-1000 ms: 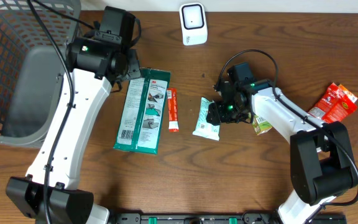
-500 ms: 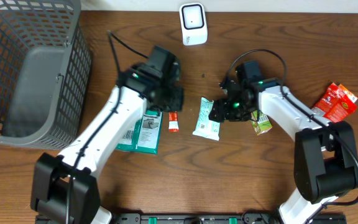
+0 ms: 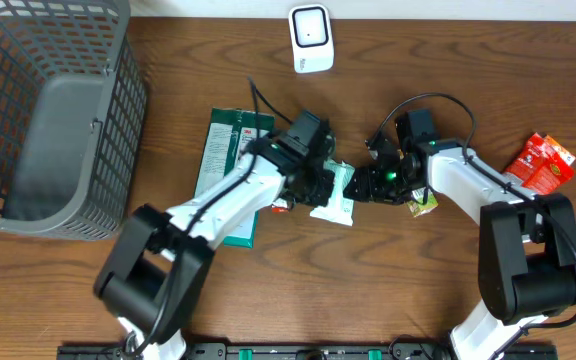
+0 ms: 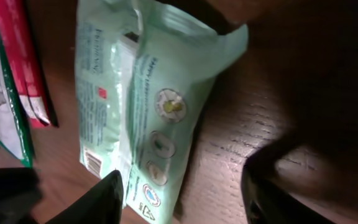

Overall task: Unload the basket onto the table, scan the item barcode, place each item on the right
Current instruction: 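Bring the left gripper in and pinch the wipe pack beside the right gripper, then retract the left arm and lift the wipe pack with the right gripper, then hold the wipe pack up in front of the white scanner, then carry the wipe pack to the right side and release it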

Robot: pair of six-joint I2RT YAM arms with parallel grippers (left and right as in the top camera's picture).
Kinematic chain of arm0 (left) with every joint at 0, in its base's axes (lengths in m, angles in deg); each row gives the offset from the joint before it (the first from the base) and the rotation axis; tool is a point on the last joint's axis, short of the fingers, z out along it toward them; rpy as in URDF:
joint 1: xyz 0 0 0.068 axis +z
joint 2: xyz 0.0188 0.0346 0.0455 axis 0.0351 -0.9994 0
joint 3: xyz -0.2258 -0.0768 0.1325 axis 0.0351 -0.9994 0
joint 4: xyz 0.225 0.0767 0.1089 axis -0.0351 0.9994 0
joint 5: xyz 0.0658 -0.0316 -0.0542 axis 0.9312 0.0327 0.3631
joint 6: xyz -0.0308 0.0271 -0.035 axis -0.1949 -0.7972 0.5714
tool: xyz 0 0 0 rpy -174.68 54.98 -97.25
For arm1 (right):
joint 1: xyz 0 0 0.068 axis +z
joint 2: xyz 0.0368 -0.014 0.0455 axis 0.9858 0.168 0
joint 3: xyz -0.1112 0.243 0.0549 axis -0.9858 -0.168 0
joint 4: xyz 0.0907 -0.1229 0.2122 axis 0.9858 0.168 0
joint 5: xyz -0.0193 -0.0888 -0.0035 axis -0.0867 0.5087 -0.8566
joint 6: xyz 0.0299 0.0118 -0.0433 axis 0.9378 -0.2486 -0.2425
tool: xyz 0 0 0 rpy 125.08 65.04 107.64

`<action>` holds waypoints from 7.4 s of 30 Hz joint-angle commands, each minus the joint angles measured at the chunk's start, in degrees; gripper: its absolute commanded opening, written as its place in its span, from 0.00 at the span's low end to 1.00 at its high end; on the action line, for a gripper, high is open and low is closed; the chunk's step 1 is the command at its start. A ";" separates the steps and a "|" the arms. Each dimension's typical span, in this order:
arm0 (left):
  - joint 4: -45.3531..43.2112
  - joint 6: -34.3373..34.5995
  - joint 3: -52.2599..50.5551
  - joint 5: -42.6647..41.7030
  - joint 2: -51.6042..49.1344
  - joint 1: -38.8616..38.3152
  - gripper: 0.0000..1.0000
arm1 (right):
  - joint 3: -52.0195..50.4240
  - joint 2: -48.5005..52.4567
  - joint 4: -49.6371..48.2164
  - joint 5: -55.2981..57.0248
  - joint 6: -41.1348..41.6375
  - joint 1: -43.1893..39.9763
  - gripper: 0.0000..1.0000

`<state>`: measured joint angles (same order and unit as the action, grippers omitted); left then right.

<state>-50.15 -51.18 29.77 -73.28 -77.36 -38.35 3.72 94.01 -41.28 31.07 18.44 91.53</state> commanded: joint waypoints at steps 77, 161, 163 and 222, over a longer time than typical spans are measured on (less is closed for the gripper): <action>-2.38 -0.11 -0.35 6.82 -7.54 -0.07 0.07 | -10.27 -0.76 -29.81 -1.92 10.67 3.69 0.19; 21.68 2.45 5.95 17.75 34.40 32.68 0.81 | 77.99 35.58 -22.08 64.08 -57.18 18.10 0.01; 21.68 2.45 5.95 17.75 34.40 32.68 0.82 | 77.99 38.69 -25.99 64.06 -59.17 18.51 0.01; 21.68 2.45 5.92 17.75 34.40 32.68 0.82 | 77.85 13.73 44.13 40.48 -18.27 2.38 0.01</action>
<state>-28.42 -48.80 34.71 -55.88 -43.16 -5.85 82.36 105.96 -0.81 75.84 -5.32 98.35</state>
